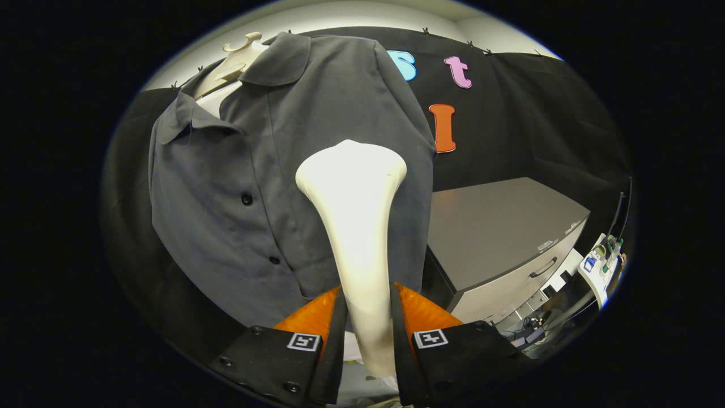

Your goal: Iron the clothes twice with a garment steamer, once on the left side and once on the right side.

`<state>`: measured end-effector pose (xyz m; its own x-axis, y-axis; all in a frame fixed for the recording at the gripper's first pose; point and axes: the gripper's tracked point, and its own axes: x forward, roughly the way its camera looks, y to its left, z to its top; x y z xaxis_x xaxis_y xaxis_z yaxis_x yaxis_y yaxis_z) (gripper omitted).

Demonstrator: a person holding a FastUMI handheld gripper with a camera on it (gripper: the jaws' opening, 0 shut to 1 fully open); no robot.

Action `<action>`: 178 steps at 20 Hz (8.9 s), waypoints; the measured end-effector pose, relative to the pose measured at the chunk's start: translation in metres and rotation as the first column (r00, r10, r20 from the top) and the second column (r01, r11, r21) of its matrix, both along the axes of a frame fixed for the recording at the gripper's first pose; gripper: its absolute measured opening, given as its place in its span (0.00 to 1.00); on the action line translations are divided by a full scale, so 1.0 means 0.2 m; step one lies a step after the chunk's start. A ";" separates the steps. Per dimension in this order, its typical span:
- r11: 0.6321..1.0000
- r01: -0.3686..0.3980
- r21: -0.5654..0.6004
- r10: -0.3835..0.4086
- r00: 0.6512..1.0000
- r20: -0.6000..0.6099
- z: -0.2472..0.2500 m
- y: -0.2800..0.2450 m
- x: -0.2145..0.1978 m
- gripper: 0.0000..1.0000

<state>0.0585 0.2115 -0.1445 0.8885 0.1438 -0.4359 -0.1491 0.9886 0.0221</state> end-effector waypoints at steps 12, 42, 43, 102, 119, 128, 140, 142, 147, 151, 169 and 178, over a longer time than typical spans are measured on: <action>0.999 0.004 -0.036 -0.010 0.989 -0.145 -0.38 -0.02 -0.08 0.46; 0.995 0.018 -0.097 -0.055 0.913 -0.403 -1.20 -0.17 -0.30 0.47; 0.995 0.016 -0.099 -0.055 0.911 -0.409 -1.23 -0.17 -0.32 0.47; 0.956 -0.289 -0.061 0.292 0.955 0.054 0.22 0.93 -0.36 0.46; 0.926 -0.369 -0.076 0.356 0.923 -0.146 -0.26 1.00 -0.35 0.46; 0.922 -0.379 -0.078 0.351 0.904 -0.242 -0.63 0.95 -0.37 0.46; 0.921 -0.377 -0.097 0.325 0.881 -0.345 -0.96 0.86 -0.43 0.47; 0.921 -0.376 -0.102 0.318 0.876 -0.363 -1.01 0.84 -0.44 0.47; 0.923 -0.368 -0.110 0.296 0.864 -0.408 -1.17 0.78 -0.46 0.47; 0.924 -0.363 -0.120 0.279 0.854 -0.439 -1.30 0.73 -0.48 0.47; 0.923 -0.362 -0.132 0.243 0.813 -0.530 -1.54 0.62 -0.58 0.47; 0.939 -0.326 -0.105 0.257 0.873 -0.413 -1.09 0.56 -0.58 0.47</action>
<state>-0.0583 0.3232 -0.3634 0.5716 0.2651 -0.7766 -0.4450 0.8953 -0.0219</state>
